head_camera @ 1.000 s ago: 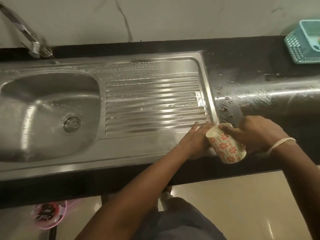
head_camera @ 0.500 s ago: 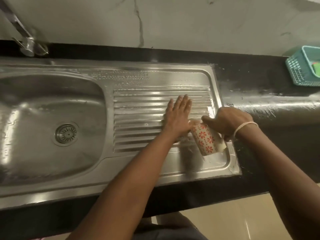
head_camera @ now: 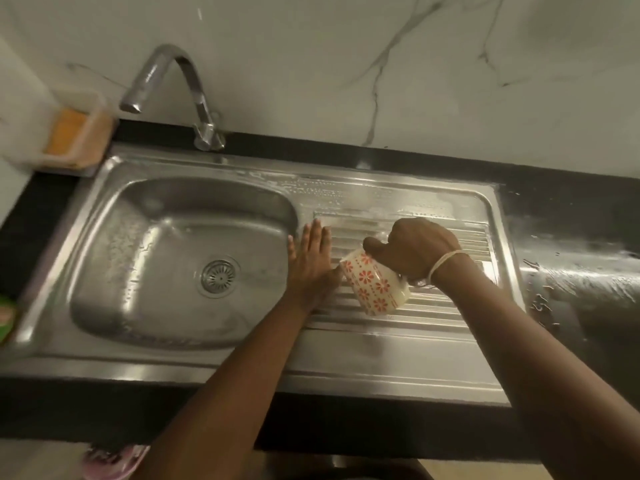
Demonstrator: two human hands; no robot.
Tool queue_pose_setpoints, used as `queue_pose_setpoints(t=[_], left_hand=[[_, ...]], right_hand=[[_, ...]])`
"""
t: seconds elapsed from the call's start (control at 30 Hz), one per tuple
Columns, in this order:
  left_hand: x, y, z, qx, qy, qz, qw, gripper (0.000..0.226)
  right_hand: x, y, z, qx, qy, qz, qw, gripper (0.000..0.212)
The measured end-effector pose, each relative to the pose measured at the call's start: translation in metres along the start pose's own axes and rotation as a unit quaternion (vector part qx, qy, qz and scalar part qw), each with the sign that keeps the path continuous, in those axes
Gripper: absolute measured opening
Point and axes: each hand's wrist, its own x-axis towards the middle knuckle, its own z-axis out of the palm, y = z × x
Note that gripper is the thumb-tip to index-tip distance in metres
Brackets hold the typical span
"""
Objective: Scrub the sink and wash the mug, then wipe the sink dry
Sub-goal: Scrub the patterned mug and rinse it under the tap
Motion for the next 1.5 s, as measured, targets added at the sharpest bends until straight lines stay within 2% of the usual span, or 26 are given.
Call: queue_pose_setpoints(t=[0.17, 0.43, 0.63, 0.83, 1.0, 1.1, 1.17, 1.23, 1.33, 1.5], left_hand=[[-0.036, -0.030, -0.027, -0.005, 0.019, -0.074, 0.997, 0.098], [-0.089, -0.065, -0.055, -0.026, 0.056, -0.132, 0.989, 0.077], [-0.082, -0.120, -0.083, -0.044, 0.087, -0.138, 0.986, 0.069], [-0.034, -0.196, -0.133, -0.067, 0.114, -0.089, 0.987, 0.062], [0.016, -0.231, -0.189, -0.078, 0.144, -0.041, 0.986, 0.055], [0.043, -0.243, -0.220, -0.098, 0.130, 0.008, 0.987, 0.047], [0.058, -0.252, -0.232, -0.117, 0.108, 0.010, 0.987, 0.045], [0.071, -0.260, -0.234, -0.126, 0.080, 0.023, 0.989, 0.047], [0.084, -0.271, -0.229, -0.057, 0.036, 0.074, 0.995, 0.045], [0.096, -0.272, -0.233, -0.080, 0.115, 0.064, 0.988, 0.025]], right_hand=[[-0.016, -0.015, -0.001, 0.058, 0.029, -0.059, 0.996, 0.053], [-0.035, -0.062, 0.001, 0.125, 0.068, -0.124, 0.982, 0.050], [-0.022, -0.108, 0.001, 0.175, 0.059, -0.121, 0.975, 0.044], [0.007, -0.167, -0.004, 0.244, 0.056, -0.053, 0.967, 0.042], [0.031, -0.203, -0.003, 0.311, 0.064, 0.008, 0.948, 0.040], [0.045, -0.220, 0.000, 0.353, 0.061, 0.025, 0.933, 0.042], [0.056, -0.233, 0.003, 0.378, 0.054, 0.033, 0.924, 0.045], [0.066, -0.243, 0.009, 0.430, 0.057, 0.054, 0.899, 0.046], [0.080, -0.258, 0.018, 0.503, 0.047, 0.094, 0.858, 0.050], [0.091, -0.278, 0.020, 0.530, 0.047, 0.079, 0.843, 0.033]])
